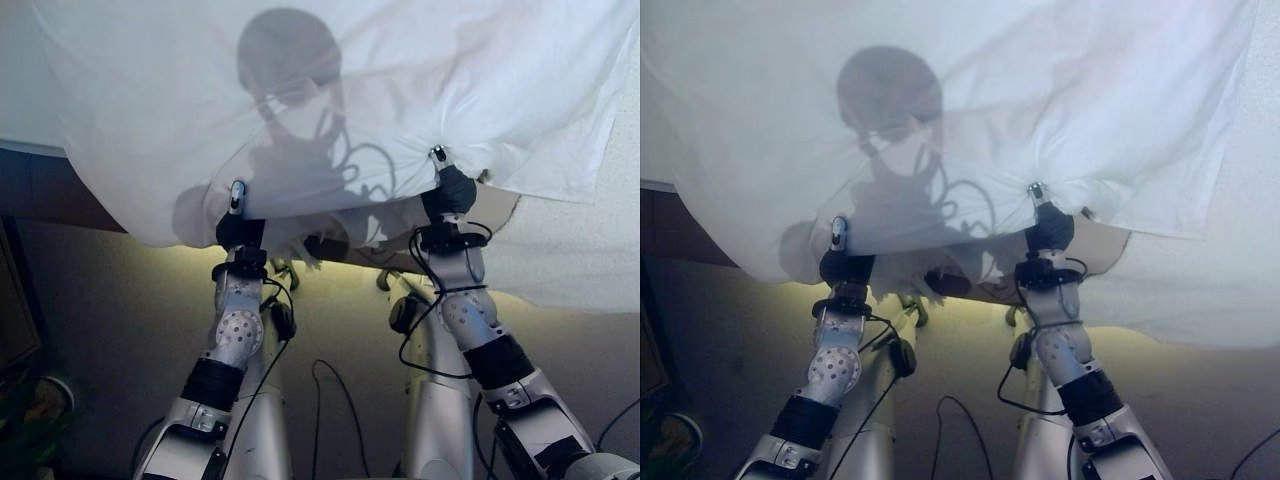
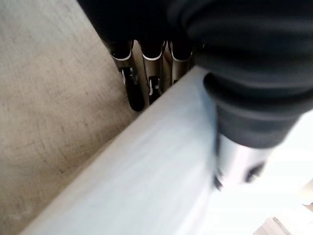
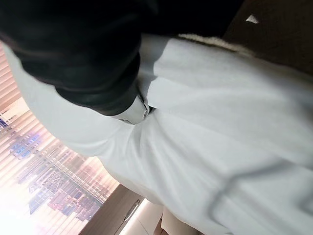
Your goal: Make the bed
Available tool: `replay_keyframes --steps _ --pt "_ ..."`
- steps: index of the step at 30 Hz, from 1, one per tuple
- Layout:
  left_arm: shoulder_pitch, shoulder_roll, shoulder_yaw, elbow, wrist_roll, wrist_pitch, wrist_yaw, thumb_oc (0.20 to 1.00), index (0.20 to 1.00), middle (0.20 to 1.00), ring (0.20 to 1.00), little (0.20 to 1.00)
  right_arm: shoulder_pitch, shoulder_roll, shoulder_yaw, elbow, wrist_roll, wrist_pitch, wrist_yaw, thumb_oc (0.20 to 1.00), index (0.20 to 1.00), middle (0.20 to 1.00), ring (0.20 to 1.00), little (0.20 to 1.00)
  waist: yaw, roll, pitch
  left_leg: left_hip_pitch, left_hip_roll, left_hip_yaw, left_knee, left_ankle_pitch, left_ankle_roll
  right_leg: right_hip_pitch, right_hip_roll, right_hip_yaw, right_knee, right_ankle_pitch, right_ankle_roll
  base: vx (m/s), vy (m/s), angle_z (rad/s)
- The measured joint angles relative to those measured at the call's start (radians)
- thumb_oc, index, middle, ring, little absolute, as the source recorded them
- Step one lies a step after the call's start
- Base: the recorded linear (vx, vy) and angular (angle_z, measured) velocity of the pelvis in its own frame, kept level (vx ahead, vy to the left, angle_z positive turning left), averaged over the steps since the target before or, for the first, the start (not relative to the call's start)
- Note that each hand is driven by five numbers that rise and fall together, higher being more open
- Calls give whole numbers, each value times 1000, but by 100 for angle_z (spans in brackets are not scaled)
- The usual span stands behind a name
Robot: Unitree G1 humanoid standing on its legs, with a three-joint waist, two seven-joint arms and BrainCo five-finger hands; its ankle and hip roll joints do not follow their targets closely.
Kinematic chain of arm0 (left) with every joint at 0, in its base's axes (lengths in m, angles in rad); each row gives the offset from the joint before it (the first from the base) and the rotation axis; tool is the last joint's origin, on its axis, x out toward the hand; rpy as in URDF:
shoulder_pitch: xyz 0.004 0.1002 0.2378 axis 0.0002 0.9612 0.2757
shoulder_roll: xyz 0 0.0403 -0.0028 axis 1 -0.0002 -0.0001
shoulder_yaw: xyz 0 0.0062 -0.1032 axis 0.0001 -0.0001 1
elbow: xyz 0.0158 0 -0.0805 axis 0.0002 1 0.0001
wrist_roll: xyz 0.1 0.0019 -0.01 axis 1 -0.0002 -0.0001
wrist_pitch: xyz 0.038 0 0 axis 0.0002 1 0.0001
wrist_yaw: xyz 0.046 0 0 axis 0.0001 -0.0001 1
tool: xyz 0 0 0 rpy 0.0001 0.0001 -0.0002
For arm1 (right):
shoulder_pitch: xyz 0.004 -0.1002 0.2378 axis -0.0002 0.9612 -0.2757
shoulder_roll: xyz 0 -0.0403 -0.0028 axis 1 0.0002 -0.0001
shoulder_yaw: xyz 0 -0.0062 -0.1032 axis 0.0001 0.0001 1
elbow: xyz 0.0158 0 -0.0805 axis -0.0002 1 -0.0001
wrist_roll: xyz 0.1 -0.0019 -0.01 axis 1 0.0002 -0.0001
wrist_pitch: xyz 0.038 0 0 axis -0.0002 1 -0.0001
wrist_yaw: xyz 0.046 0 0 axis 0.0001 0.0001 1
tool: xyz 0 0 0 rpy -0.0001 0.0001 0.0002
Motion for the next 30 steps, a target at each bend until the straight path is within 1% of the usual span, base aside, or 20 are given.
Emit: replay_keyframes --steps 6,8,12,13,16,19,20,21,22,23,24,25,26,27,28,29,30 --pt "0 1 1 -3 4 0 0 200 200 200 200 200 7 0 0 0 -1 1 1 200 200 200 200 200 0 0 0 0 -1 -2 0 0 0 2 0 0 1 0 0 0 0 0" --pt "0 1 1 -1 24 -1 0 200 200 200 200 200 18 0 0 0 -1 1 -1 200 200 200 200 200 0 0 0 7 -4 -7 -2 2 -1 13 0 -6 0 -1 1 -1 -10 6" --pt "9 -9 1 10 34 -1 0 200 200 200 200 200 55 1 4 6 -1 9 -5 200 200 200 200 200 4 2 1 83 -12 -21 -32 8 -8 98 -3 -27 -13 -9 7 9 16 12" --pt "33 -19 2 9 34 -1 -3 200 200 200 200 200 72 2 5 10 0 21 -3 200 200 200 200 200 7 1 1 139 -19 -21 -54 12 -11 156 -2 -36 -30 -10 9 29 57 8" --pt "75 -46 3 9 34 0 -16 200 200 200 200 200 108 1 4 18 0 35 7 200 200 200 200 200 13 1 0 237 -31 -21 -86 6 -18 260 -2 -50 -55 -16 18 58 116 9" --pt "131 -62 3 10 34 0 -31 200 200 200 200 200 178 11 4 28 -1 64 23 200 200 200 200 200 12 0 -1 370 -50 -21 -118 -8 -22 397 -15 -64 -78 -24 38 79 170 17" --pt "148 -64 3 15 37 2 -44 200 200 200 200 200 210 11 4 38 0 82 33 200 200 200 200 200 5 0 -1 440 -64 -22 -147 -10 -16 464 -30 -74 -76 -25 47 39 117 21" --pt "157 -63 3 10 39 2 -47 200 200 200 200 200 225 12 4 34 -1 89 38 200 200 200 200 200 3 0 -4 471 -73 -23 -157 -10 -17 486 -34 -75 -74 -20 58 73 149 22" --pt "171 -39 3 4 42 5 -55 200 200 200 200 200 232 12 4 34 -1 103 57 200 200 200 200 200 0 -1 -4 508 -85 -21 -160 -13 -12 521 -40 -81 -74 -9 69 68 123 4" --pt "182 -17 3 2 54 12 -66 200 200 200 200 200 240 11 4 33 -1 119 69 200 200 200 200 200 5 -2 -3 534 -77 -17 -159 -17 -10 539 -47 -91 -64 0 73 84 80 -5" --pt "193 -6 3 -1 72 14 -72 200 200 200 200 200 252 10 4 33 -1 130 78 200 200 200 200 200 12 -2 -3 561 -79 -11 -164 -19 -9 554 -51 -103 -51 13 73 83 67 -3" --pt "216 6 4 -19 78 20 -89 200 200 200 200 200 279 5 1 36 -1 155 104 200 200 200 200 200 6 -7 -2 620 -88 -17 -187 -19 -4 582 -47 -89 -13 7 96 139 21 -7" --pt "220 4 11 -21 78 20 -98 200 200 200 200 200 291 7 1 37 -1 166 116 200 200 200 200 200 16 -7 -3 655 -82 -13 -211 -14 -6 573 -32 -64 47 -37 141 153 7 -25" --pt "247 8 21 -29 78 20 -111 200 200 200 200 200 308 14 1 22 -5 180 138 200 200 200 200 200 33 -5 -5 711 -58 -15 -265 8 -21 592 46 -37 36 -91 151 152 -3 -34" --pt "267 2 33 -37 79 27 -121 200 200 200 200 200 320 18 -1 12 -7 189 147 200 200 200 200 200 47 -6 -10 735 -60 -10 -294 22 -29 641 67 -66 -57 -86 138 131 13 -18" --pt "286 -2 37 -59 80 28 -131 200 200 200 200 200 333 20 -7 15 -10 200 169 200 200 200 200 200 29 -2 -22 748 -72 -27 -306 28 -37 719 126 -89 -196 -73 38 116 31 34" --pt "306 -3 42 -77 89 31 -134 200 200 200 200 200 338 24 -8 32 -11 208 182 200 200 200 200 200 12 5 -29 748 -68 -47 -306 31 -44 744 149 -62 -212 -69 11 107 23 48"
